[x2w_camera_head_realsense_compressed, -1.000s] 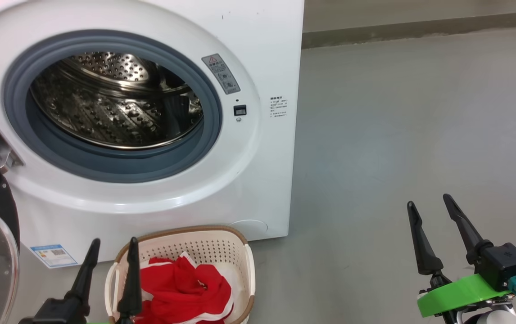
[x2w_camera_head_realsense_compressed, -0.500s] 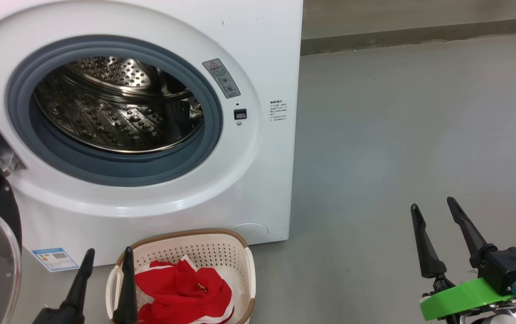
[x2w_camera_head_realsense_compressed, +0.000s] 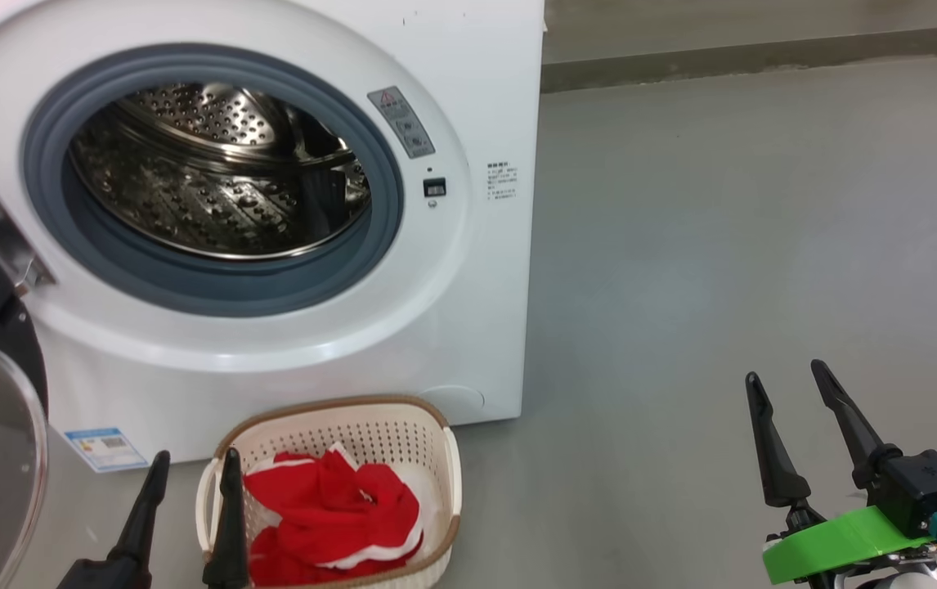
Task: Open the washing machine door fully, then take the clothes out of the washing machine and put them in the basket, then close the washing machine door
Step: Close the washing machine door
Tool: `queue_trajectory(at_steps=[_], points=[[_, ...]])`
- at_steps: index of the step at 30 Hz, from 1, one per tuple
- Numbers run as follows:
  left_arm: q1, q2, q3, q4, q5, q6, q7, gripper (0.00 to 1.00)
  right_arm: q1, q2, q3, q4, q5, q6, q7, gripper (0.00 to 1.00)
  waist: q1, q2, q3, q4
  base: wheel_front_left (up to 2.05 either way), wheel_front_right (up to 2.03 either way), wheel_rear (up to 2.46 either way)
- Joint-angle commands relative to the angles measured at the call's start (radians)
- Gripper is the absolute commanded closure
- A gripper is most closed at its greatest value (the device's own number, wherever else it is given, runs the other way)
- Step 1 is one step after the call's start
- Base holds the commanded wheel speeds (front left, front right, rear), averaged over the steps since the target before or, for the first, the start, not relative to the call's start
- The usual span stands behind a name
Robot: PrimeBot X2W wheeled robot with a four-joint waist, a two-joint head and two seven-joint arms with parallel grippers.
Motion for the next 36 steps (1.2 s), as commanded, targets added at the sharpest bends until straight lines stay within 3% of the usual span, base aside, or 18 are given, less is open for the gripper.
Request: queue_trajectory(at_steps=[1, 20, 36], points=[[-0.019, 0.017, 0.03, -0.031, -0.003, 0.009, 0.001, 0.0, -0.016, -0.009, 0.019, -0.021, 0.003, 0.005, -0.006, 0.0, 0.0, 0.0, 0.001, 0.0, -1.53, 1.53, 0.0], [-0.029, 0.024, 0.015, -0.03, -0.017, 0.01, -0.002, 0.0, -0.02, -0.009, 0.018, -0.02, 0.002, 0.005, -0.006, 0.0, 0.0, 0.0, 0.006, 0.006, -0.41, 0.41, 0.0], [-0.031, 0.032, 0.011, -0.056, 0.003, 0.051, 0.0, 0.0, -0.012, -0.009, 0.017, -0.033, 0.008, 0.005, -0.006, 0.0, 0.0, 0.0, 0.006, 0.064, 0.0, 0.0, 0.0]])
